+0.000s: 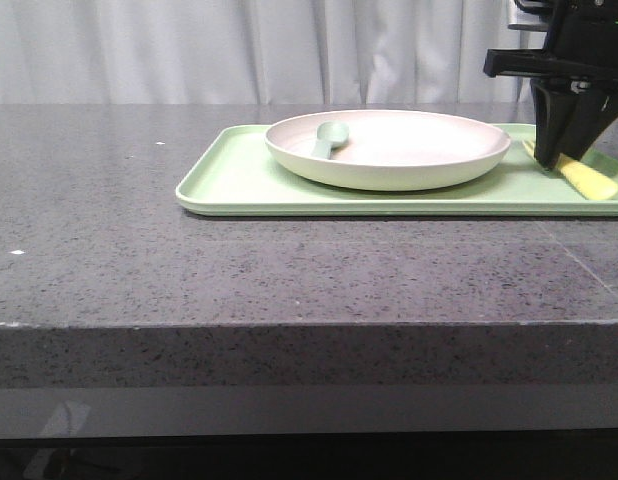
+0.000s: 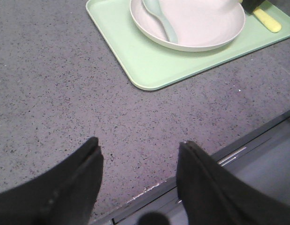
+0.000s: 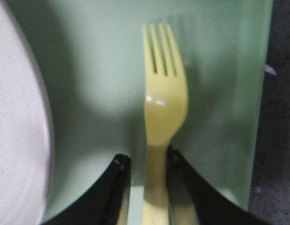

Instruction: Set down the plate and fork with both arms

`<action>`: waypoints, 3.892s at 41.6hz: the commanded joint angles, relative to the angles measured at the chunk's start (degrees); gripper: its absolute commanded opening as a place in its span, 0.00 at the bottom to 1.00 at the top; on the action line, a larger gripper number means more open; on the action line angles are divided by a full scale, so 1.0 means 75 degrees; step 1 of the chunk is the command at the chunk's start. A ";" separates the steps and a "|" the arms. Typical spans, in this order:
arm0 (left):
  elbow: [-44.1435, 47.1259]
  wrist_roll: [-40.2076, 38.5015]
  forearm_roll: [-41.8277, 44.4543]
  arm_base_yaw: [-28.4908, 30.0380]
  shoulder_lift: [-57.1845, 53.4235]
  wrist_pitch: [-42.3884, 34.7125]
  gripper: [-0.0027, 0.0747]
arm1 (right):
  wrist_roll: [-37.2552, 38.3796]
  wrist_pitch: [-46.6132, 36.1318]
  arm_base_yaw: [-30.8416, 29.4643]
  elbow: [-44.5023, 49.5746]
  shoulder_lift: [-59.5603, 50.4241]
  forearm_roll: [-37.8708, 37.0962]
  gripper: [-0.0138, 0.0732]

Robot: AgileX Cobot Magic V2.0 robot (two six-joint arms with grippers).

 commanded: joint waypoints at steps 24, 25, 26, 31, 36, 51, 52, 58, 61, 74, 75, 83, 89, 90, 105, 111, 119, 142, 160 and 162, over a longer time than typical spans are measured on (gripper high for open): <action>-0.0211 0.0011 -0.0083 -0.0046 -0.0027 -0.0509 0.51 | -0.0758 -0.0572 0.0417 -0.0022 -0.2353 0.0011 0.55; -0.0211 0.0011 -0.0083 -0.0046 -0.0027 -0.0509 0.51 | -0.0791 -0.0643 0.0459 0.0103 -0.2507 0.0011 0.55; -0.0211 0.0011 -0.0083 -0.0046 -0.0027 -0.0509 0.51 | -0.0792 -0.0715 0.0498 0.0235 -0.2720 0.0011 0.55; -0.0211 0.0011 -0.0083 -0.0046 -0.0027 -0.0509 0.51 | -0.0807 -0.1247 0.0681 0.1142 -0.3633 -0.0105 0.55; -0.0211 0.0011 -0.0083 -0.0046 -0.0027 -0.0509 0.51 | -0.1067 -0.1676 0.0754 0.2191 -0.4709 -0.0149 0.55; -0.0211 0.0011 -0.0083 -0.0046 -0.0027 -0.0509 0.51 | -0.1103 -0.1885 0.0754 0.4557 -0.7742 -0.0157 0.55; -0.0211 0.0011 -0.0083 -0.0046 -0.0027 -0.0509 0.51 | -0.1103 -0.1885 0.0754 0.4752 -0.7930 -0.0157 0.55; -0.0211 0.0011 -0.0083 -0.0046 -0.0027 -0.0509 0.51 | -0.1103 -0.1866 0.0754 0.5692 -0.9192 -0.0157 0.55; -0.0211 0.0011 -0.0083 -0.0046 -0.0027 -0.0509 0.51 | -0.1103 -0.1828 0.0754 0.6162 -0.9866 -0.0157 0.55; -0.0211 0.0011 -0.0083 -0.0046 -0.0027 -0.0509 0.51 | -0.1096 -0.1871 0.0754 0.7283 -1.1655 -0.0157 0.55; -0.0211 0.0011 -0.0083 -0.0046 -0.0027 -0.0509 0.51 | -0.1096 -0.1871 0.0754 0.7300 -1.1726 -0.0157 0.55; -0.0211 0.0011 -0.0063 -0.0046 -0.0027 -0.0539 0.50 | -0.1096 -0.1873 0.0754 0.7331 -1.1830 -0.0157 0.50; -0.0209 -0.0156 0.0155 -0.0046 -0.0027 -0.0539 0.33 | -0.1096 -0.1879 0.0754 0.7331 -1.1830 -0.0157 0.26; -0.0209 -0.0204 0.0155 -0.0046 -0.0027 -0.0556 0.30 | -0.1096 -0.1879 0.0754 0.7331 -1.1830 -0.0157 0.21; -0.0209 -0.1033 0.0390 -0.0046 -0.0027 -0.0993 0.01 | -0.1096 -0.1880 0.0754 0.7331 -1.1830 -0.0149 0.08; -0.0209 -0.1033 0.0390 -0.0046 -0.0027 -0.0993 0.01 | -0.1096 -0.1880 0.0754 0.7331 -1.1830 -0.0149 0.08; -0.0209 -0.1033 0.0390 -0.0046 -0.0027 -0.0993 0.01 | -0.1096 -0.1865 0.0754 0.7331 -1.1830 -0.0149 0.08; 0.3073 -0.0950 0.1424 0.1444 -0.2086 -0.4358 0.01 | -0.1096 -0.1801 0.0754 0.7331 -1.1830 -0.0157 0.08; 0.6390 -0.0950 0.0975 0.2958 -0.4979 -0.6695 0.01 | -0.1096 -0.1801 0.0754 0.7331 -1.1830 -0.0157 0.08; 0.6569 -0.0950 0.0975 0.3020 -0.5190 -0.6771 0.01 | -0.1096 -0.1801 0.0754 0.7331 -1.1830 -0.0157 0.08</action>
